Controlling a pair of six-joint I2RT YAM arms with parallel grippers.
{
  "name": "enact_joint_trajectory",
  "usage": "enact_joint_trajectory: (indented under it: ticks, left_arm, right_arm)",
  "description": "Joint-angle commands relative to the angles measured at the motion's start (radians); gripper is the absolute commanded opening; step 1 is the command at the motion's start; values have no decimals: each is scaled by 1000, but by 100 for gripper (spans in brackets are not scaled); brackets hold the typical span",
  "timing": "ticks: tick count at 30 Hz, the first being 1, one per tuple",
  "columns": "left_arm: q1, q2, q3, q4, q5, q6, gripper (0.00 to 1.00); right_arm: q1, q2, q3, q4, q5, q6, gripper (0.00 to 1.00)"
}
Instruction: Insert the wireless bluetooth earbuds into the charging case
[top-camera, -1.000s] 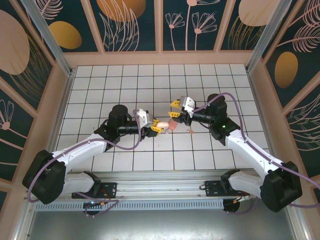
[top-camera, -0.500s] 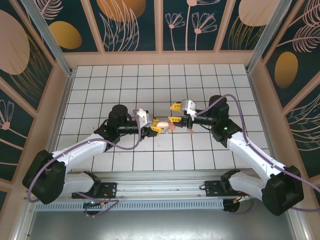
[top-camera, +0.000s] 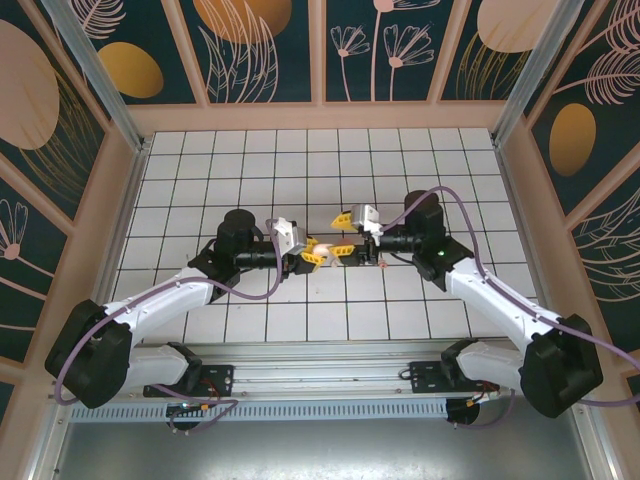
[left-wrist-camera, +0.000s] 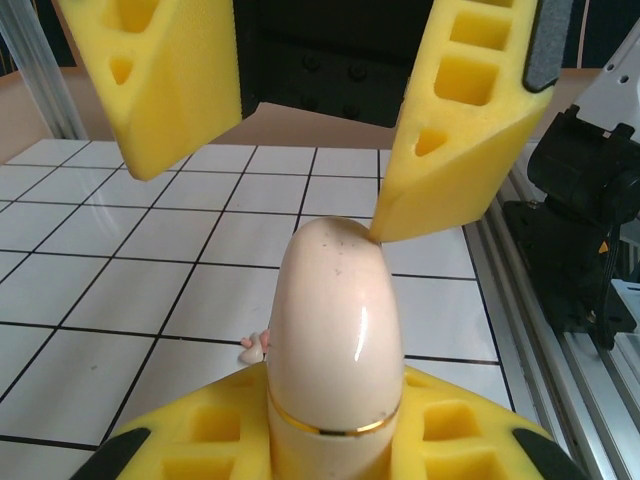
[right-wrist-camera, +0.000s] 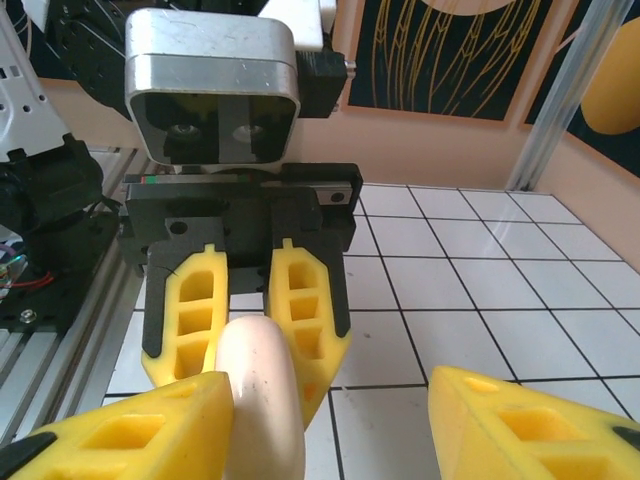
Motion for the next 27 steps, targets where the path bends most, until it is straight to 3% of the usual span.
enact_joint_trajectory:
  ticks: [1,10,27]
  left_arm:
    - [-3,-16,-2,20,22,8,20]
    - [-3,-21,-6,22,25,5,20]
    - [-3,-33,-10,24,36,6,20]
  right_arm:
    - [23,15,44,-23,-16,-20,55]
    - [29,38,52,-26,2,-17,56]
    - [24,30,38,65,216,42,55]
